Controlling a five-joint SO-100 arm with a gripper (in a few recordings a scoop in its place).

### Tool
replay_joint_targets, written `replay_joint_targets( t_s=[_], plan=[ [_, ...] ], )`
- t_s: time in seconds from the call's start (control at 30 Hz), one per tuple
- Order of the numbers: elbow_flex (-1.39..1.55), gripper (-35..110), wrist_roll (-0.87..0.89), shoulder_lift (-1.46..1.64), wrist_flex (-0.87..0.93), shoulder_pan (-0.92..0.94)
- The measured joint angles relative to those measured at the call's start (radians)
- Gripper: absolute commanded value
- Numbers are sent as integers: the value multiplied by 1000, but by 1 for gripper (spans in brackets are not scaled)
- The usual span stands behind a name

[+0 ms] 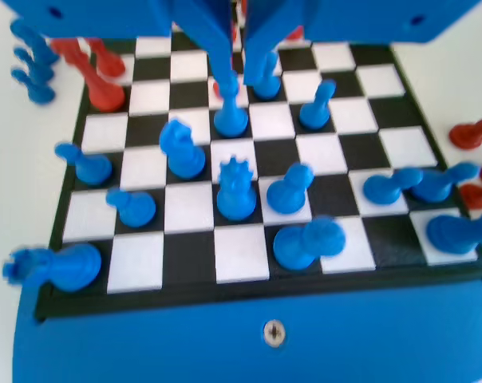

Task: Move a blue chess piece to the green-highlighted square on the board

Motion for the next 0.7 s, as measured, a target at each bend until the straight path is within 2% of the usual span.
replay_joint_targets(
  t_s=[0.7],
  plan=[
    [-124, 10, -12, -198, -14, -5]
  ],
)
